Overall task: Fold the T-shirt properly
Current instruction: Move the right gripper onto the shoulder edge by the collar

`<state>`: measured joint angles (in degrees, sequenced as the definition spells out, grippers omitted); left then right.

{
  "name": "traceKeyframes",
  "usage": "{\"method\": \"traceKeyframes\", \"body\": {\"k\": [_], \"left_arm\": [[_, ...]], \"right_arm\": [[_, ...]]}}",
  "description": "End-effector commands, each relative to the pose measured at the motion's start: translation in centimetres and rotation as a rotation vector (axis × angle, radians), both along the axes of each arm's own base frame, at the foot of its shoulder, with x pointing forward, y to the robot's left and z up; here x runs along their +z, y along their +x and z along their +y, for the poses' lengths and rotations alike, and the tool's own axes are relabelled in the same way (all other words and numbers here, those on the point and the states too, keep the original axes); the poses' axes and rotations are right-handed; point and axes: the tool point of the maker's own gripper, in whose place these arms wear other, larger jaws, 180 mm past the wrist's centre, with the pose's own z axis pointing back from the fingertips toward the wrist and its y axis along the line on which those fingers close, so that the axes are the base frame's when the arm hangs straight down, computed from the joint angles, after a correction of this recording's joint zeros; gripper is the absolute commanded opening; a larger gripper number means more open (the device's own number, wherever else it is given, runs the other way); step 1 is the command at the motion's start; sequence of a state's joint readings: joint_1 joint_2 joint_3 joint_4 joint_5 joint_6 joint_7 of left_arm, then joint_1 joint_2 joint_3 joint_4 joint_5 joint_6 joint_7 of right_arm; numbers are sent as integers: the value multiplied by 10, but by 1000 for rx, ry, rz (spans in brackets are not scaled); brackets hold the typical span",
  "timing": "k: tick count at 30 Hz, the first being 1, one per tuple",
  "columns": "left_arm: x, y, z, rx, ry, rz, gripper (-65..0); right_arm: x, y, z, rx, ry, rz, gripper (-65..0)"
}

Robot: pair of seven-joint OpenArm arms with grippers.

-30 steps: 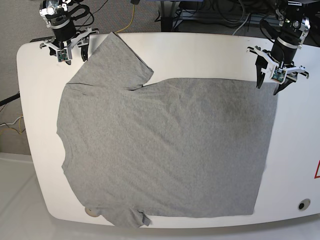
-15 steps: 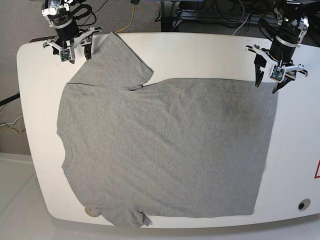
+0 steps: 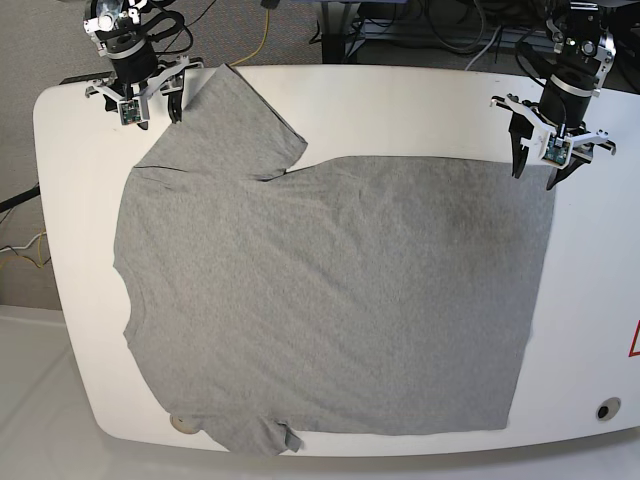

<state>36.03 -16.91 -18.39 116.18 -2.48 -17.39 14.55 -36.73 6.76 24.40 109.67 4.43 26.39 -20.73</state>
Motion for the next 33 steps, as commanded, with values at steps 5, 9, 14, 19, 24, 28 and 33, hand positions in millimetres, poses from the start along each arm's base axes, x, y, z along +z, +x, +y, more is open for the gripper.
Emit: {"method": "traceKeyframes", "body": {"k": [5, 9, 14, 19, 24, 28, 33], "left_arm": [[7, 0, 3, -9, 9, -22, -362], [8, 0, 3, -10, 16, -24, -361], [7, 0, 5, -6, 19, -20, -361], [5, 1, 5, -5, 16, -16, -356], [2, 0, 7, -1, 18, -9, -356], [0, -2, 8, 7, 12, -3, -355], [-2, -3, 9, 12, 9, 0, -355]], "right_arm": [[11, 6, 5, 17, -1, -43, -331], [-6, -1, 16, 43, 17, 9, -330], [-16, -5, 22, 63, 28, 47, -330], [-41, -15, 36, 89, 82, 132, -327], [-48, -20, 43, 110, 113, 163, -327], [-39, -20, 53, 162, 130, 144, -327], [-36, -19, 56, 164, 145, 132, -328]]}}
